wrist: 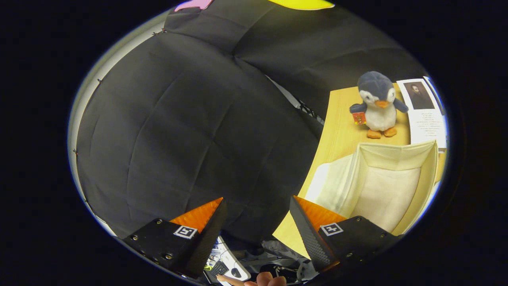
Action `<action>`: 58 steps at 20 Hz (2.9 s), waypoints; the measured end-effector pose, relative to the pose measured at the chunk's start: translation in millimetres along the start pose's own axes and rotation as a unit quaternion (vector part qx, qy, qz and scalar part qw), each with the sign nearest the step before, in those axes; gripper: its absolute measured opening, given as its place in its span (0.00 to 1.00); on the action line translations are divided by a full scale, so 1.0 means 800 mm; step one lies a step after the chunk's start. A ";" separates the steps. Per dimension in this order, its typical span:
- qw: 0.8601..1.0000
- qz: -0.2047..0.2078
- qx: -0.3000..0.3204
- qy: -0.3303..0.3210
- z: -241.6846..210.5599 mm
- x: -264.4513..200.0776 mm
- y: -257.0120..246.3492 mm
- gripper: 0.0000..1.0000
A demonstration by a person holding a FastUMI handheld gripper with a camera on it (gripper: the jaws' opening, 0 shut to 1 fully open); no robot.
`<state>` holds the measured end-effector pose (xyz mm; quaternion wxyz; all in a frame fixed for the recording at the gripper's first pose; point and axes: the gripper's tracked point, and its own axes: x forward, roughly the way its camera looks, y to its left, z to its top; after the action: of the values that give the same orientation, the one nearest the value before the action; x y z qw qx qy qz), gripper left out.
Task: Open the storage box then place both shoes into the box .Put the left shoe in first, then the right shoe, with the right side of both shoes facing outward in a uniform manner.
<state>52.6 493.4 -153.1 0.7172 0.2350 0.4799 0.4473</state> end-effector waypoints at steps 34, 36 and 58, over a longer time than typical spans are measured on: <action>0.958 -0.286 0.005 -0.004 -0.119 -0.314 -0.366 0.97; 0.951 -0.308 0.002 0.022 -0.138 -0.315 -0.395 0.97; 0.924 -0.342 0.038 0.167 -0.221 -0.250 -0.504 0.07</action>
<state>33.4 106.4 -442.4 0.7264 0.0055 0.6609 0.1888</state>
